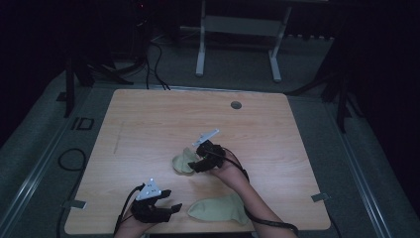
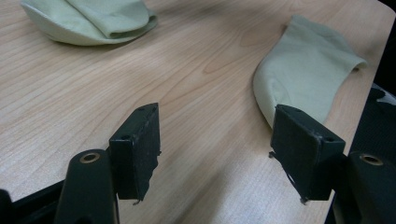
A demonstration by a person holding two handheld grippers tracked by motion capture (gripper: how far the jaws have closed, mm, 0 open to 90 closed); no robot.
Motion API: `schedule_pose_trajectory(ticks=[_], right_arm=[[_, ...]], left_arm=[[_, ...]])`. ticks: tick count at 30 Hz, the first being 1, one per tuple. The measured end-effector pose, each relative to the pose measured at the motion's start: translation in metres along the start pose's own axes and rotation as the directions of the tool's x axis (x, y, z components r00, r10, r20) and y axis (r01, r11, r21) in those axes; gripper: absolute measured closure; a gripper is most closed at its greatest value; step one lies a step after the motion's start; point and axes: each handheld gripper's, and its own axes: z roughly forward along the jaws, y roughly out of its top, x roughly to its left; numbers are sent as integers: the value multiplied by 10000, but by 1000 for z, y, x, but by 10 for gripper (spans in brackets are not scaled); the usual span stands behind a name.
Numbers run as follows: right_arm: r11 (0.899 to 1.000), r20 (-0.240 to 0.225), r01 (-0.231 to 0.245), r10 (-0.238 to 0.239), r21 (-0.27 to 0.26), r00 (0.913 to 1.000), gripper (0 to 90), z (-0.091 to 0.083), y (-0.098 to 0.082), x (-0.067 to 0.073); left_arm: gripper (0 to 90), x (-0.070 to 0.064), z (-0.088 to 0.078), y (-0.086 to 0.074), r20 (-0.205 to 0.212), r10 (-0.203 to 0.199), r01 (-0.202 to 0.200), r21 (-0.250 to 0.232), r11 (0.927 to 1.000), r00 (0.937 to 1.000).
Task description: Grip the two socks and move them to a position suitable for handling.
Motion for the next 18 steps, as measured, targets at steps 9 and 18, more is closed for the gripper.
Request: schedule_pose_trajectory(ticks=[9, 18], right_arm=[[9975, 644, -237, 195, 658, 9977, 392, 48, 14, 3], [9982, 1209, 206, -272, 556, 9923, 665, 56, 10, 12]], left_arm=[[332, -1, 0, -1, 16, 27, -27, 0, 10000, 10000], [332, -2, -3, -1, -134, 125, -125, 23, 9999, 9998]])
